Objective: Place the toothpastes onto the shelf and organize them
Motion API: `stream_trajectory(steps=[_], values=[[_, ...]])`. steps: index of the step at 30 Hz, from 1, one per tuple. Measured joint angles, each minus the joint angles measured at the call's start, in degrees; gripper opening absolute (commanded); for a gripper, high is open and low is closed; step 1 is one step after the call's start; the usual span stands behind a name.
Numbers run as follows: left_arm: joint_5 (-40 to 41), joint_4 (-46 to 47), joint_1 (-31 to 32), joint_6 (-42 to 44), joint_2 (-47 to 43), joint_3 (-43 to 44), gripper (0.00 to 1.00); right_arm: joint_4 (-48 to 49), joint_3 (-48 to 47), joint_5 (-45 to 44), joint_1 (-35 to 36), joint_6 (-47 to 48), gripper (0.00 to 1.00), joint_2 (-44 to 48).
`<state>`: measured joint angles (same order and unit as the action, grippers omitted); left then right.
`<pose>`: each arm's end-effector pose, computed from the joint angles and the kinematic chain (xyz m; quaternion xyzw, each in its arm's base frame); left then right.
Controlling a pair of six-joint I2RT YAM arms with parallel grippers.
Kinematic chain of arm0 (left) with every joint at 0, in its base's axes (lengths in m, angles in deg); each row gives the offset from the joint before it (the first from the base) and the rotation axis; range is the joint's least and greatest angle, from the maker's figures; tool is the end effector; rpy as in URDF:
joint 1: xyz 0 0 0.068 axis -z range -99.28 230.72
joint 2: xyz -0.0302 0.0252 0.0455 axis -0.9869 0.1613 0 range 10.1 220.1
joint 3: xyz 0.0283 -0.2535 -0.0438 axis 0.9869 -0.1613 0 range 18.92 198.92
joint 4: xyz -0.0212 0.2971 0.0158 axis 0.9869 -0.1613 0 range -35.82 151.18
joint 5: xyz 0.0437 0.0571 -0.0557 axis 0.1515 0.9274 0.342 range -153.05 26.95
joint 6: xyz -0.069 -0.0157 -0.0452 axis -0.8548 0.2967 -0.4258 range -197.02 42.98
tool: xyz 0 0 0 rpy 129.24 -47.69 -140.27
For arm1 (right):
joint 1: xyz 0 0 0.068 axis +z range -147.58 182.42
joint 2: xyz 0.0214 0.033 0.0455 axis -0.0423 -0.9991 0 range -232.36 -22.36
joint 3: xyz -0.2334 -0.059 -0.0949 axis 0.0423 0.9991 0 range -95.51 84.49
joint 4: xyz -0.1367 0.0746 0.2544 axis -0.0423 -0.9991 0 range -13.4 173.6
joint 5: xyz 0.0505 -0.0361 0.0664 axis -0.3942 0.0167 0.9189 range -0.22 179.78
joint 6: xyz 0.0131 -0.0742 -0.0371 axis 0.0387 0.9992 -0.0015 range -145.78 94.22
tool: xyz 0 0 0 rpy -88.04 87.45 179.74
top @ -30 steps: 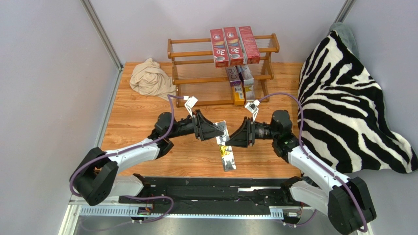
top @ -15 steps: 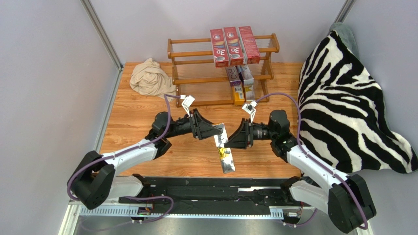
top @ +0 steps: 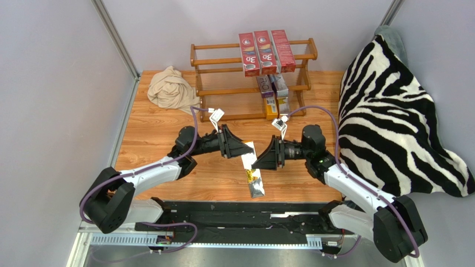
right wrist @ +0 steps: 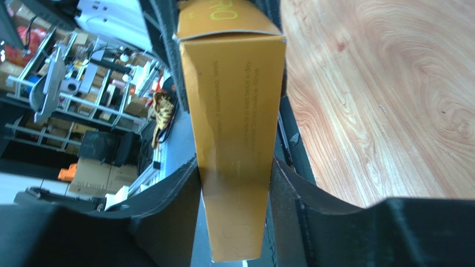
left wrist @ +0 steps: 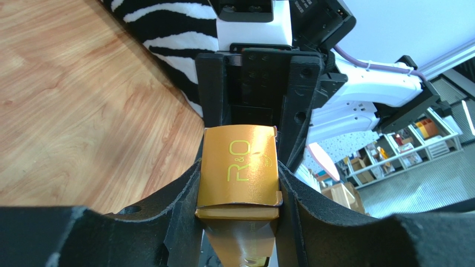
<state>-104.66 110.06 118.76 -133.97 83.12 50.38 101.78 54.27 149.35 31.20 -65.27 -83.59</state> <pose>0.2277 -0.2402 0.2252 0.1616 0.6528 -0.6760 0.3013 0.2173 0.1916 0.2126 -0.2451 0.7044 0.6251 0.2301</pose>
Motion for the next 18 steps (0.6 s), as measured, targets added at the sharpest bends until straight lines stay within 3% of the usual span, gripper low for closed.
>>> stream_trajectory(steps=[8, 13, 18], values=[[3.8, -3.8, -0.2, 0.2, -3.8, 0.5, 0.26, -6.2, -0.3, -11.4, 0.2, 0.2, 0.93, 6.8], [6.8, -6.7, -2.2, 0.2, -10.6, 2.0, 0.27, -7.9, 0.8, -19.5, 0.2, -1.0, 1.0, 18.2], [9.7, -11.6, -4.5, 1.1, -17.4, 5.5, 0.27, -6.4, 4.0, -24.0, 0.3, -3.5, 1.0, 27.5]])
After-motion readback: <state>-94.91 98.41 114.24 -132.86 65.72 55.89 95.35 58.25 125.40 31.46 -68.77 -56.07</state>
